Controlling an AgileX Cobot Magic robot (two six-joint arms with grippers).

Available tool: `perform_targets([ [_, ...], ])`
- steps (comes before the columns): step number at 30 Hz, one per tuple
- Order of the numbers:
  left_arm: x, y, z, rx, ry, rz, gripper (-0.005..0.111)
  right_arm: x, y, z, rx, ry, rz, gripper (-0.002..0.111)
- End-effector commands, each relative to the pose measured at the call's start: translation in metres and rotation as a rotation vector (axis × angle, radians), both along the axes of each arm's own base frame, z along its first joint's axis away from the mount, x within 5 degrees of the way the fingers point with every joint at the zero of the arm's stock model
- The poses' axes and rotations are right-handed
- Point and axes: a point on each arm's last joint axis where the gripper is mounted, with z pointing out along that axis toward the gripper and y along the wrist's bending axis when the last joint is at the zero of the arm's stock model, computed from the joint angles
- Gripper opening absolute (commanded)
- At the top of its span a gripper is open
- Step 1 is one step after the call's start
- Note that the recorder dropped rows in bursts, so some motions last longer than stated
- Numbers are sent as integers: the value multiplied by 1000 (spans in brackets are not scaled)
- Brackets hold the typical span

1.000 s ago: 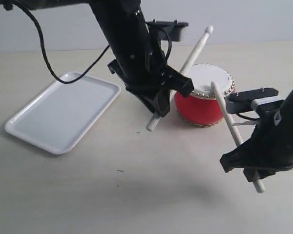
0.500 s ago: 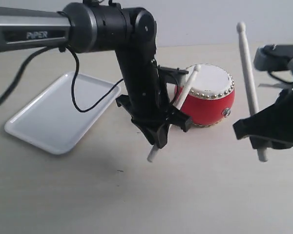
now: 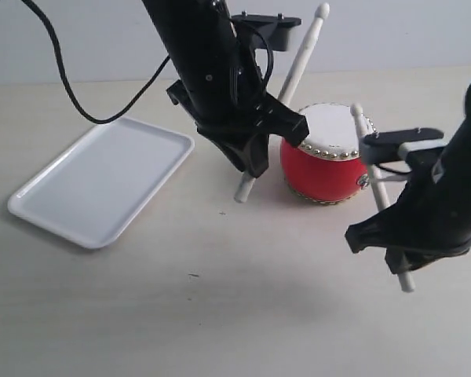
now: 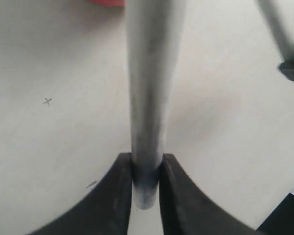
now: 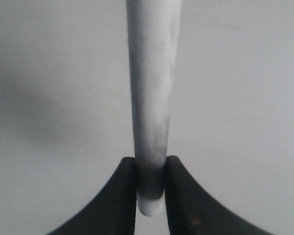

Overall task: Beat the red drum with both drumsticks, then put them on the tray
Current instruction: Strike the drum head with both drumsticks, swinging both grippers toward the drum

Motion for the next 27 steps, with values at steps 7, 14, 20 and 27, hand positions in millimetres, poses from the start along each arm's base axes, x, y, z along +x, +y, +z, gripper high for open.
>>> perform_targets([
  [7,0,-26,-116,139,258,0,0,-52,-25,104,190,-385,-47,0],
  [14,5,-30,-115,123,239,-24,0,-36,-17,89,173,-349,-39,0],
  [20,5,-29,-51,22,122,0,0,4,3,25,110,-187,-8,0],
  [27,-7,-12,20,-70,-12,8,0,22,19,-38,65,105,-7,0],
])
